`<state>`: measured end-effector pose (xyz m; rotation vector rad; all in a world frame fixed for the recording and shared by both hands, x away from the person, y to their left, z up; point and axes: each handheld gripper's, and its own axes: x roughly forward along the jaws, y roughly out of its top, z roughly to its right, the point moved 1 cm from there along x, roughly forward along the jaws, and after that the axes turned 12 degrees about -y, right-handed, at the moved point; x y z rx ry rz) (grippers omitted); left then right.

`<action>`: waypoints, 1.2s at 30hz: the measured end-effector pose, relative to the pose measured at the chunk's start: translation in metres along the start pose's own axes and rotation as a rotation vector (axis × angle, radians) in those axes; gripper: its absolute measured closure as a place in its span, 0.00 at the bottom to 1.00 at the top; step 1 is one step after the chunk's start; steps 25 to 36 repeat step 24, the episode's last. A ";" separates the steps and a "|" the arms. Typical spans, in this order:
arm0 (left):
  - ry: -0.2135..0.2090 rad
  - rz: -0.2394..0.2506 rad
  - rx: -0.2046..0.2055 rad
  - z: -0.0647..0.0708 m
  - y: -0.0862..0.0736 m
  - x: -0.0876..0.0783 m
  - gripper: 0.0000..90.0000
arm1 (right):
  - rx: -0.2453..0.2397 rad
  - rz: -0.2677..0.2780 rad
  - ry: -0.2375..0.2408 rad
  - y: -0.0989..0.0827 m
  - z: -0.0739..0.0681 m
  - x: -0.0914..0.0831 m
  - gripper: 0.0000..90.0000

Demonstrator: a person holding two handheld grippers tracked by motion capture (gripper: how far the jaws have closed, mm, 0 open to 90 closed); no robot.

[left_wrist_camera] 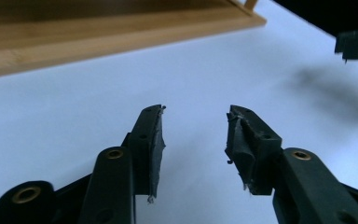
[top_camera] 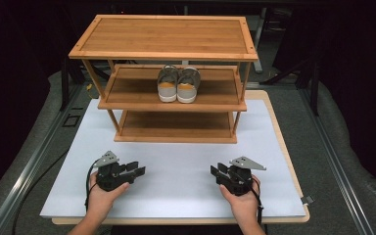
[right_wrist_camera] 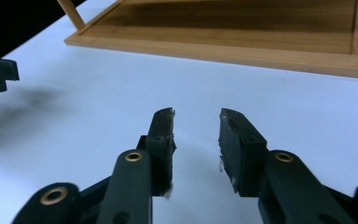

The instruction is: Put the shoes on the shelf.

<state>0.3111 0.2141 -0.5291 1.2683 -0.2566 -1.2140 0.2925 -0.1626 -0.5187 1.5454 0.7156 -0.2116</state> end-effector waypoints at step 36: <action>-0.007 -0.057 0.002 0.001 -0.014 0.024 0.51 | -0.107 -0.071 -0.012 -0.019 -0.015 0.029 0.47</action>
